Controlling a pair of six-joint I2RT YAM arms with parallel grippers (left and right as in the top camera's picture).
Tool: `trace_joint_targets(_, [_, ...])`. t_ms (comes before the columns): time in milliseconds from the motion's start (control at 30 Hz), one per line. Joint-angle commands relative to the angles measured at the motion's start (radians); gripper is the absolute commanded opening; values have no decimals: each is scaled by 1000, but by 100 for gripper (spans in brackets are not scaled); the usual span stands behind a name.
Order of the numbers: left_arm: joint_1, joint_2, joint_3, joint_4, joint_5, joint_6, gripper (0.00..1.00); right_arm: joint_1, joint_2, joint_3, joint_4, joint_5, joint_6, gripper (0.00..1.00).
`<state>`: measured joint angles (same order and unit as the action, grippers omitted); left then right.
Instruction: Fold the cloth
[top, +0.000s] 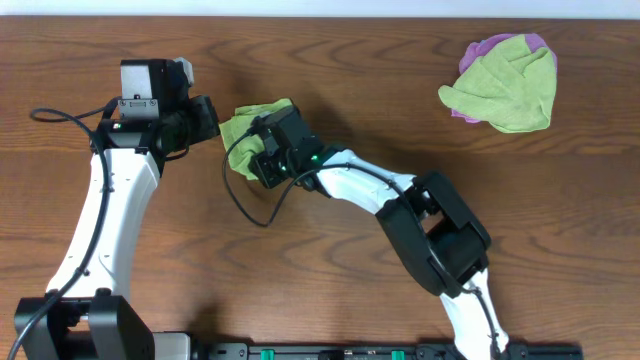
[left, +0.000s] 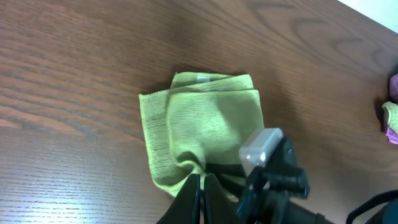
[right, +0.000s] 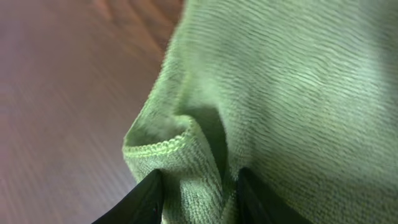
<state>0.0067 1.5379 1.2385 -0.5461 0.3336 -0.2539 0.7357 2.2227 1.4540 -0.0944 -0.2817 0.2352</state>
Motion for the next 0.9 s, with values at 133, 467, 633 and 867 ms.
trace_joint_targets(133, [6,-12,5,-4,0,15,6,66,0,10,-13,-52,-24,35])
trace_joint_targets(467, [9,-46,7,-3,-1,14,6,12,-156,11,-63,89,-37,33])
trace_joint_targets(633, [24,-76,7,-12,0,13,7,-31,-222,11,-148,122,-61,38])
trace_joint_targets(867, [27,-74,7,-111,0,7,7,-75,-268,11,-245,129,-68,35])
